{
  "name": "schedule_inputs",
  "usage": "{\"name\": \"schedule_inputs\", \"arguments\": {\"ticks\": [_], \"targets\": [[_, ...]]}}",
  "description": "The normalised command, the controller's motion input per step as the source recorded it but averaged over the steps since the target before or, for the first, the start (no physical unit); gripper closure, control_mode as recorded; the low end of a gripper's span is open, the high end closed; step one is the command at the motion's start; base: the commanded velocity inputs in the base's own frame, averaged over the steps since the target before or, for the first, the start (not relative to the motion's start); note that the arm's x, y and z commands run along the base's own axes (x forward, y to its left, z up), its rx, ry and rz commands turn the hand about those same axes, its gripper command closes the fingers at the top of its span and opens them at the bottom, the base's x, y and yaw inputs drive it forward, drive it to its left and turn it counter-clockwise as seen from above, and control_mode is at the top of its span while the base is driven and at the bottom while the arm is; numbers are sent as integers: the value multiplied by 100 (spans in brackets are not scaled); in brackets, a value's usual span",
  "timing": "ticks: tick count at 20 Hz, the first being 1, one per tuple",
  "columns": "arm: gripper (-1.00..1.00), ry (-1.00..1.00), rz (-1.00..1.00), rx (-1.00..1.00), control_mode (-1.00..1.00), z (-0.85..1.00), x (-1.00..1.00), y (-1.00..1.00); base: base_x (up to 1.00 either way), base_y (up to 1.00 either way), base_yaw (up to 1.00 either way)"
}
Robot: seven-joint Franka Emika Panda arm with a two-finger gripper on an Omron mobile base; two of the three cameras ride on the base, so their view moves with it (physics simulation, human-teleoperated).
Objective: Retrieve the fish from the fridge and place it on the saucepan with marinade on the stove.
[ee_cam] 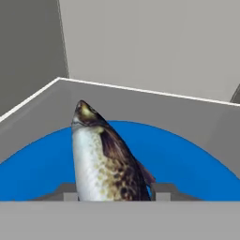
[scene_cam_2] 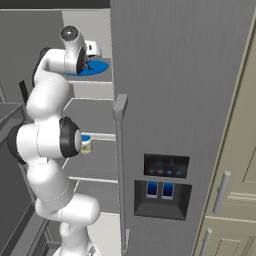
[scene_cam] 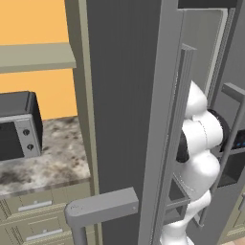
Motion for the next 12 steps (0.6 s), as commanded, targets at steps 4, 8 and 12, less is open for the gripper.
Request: {"name": "schedule_inputs", "arguments": {"ticks": [4,8,12], "targets": [[100,-15,0,6,-100,24,-67,-2,0,0,0],[100,-13,0,9,-100,34,-100,-10,0,0,0],[100,-11,0,5,-100,0,-100,-37,0,0,0]]}}
